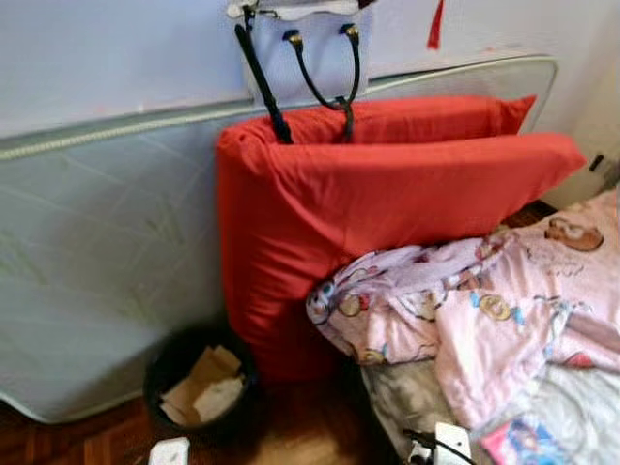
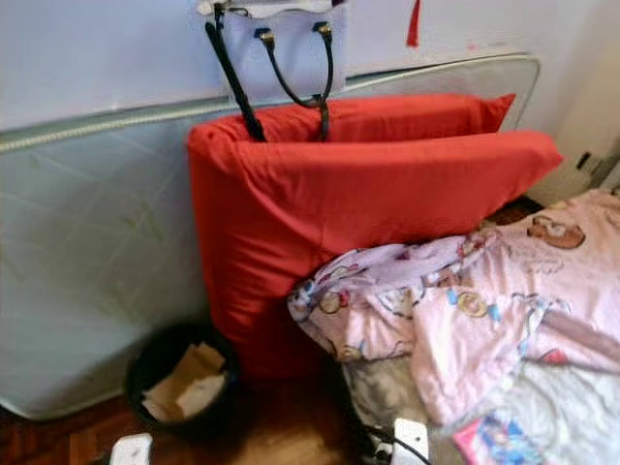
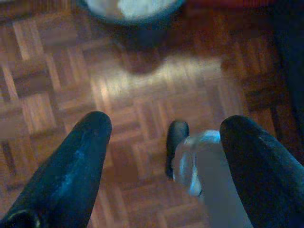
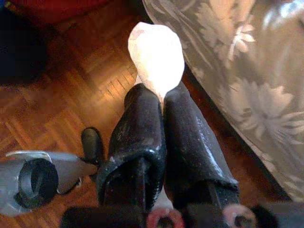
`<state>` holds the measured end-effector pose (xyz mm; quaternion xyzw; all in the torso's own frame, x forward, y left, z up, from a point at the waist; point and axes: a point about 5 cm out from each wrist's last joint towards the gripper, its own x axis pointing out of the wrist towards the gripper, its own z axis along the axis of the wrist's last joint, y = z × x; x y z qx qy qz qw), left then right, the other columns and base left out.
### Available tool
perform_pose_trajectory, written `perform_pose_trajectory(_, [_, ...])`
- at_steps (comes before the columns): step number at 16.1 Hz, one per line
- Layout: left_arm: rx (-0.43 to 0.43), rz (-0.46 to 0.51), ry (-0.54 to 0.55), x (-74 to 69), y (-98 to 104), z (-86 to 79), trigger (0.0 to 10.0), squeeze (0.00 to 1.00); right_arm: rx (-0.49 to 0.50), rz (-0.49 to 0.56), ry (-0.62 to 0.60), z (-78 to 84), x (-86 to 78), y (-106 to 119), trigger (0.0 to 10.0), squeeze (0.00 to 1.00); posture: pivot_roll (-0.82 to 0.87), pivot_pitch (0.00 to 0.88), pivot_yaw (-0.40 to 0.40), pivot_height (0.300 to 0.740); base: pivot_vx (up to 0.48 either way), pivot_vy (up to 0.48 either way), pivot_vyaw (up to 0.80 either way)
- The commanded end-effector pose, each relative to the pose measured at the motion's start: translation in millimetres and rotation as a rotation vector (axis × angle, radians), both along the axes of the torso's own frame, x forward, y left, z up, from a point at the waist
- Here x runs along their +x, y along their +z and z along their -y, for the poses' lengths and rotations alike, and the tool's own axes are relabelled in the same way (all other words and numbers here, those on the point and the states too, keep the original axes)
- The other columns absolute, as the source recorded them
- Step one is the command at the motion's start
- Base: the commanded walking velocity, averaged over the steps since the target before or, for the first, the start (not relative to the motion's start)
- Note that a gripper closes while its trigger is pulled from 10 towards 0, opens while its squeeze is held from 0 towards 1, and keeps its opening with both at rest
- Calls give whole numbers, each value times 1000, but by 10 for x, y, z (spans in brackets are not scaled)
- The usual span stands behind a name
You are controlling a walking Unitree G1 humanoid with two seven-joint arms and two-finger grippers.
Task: Clean up the room
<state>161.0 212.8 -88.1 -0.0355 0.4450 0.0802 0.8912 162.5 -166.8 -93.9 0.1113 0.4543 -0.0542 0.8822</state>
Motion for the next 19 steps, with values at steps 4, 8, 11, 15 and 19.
perform_pose_trajectory(4, [5,-12,-15,-19,-10,4,10000,0,-15,-29,-17,79,-79,-28,10000,0,20,0,-1,740,0,399,0])
perform_pose_trajectory(8, [15,-3,-9,-16,15,-102,10000,0,-14,-27,-17,76,-72,-26,10000,0,21,0,-1,740,0,401,0])
perform_pose_trajectory(11, [17,0,-9,-24,18,-122,10000,0,-12,-28,-14,65,-72,-27,10000,0,23,0,-1,740,0,401,0])
perform_pose_trajectory(15, [9,-8,-15,-60,-20,-5,10000,0,-8,-29,-14,56,-73,-28,10000,0,25,0,0,740,0,401,0])
perform_pose_trajectory(19, [9,-12,-14,-64,-19,-25,10000,0,-11,-30,-10,62,-75,-29,10000,0,25,0,-1,740,0,402,0])
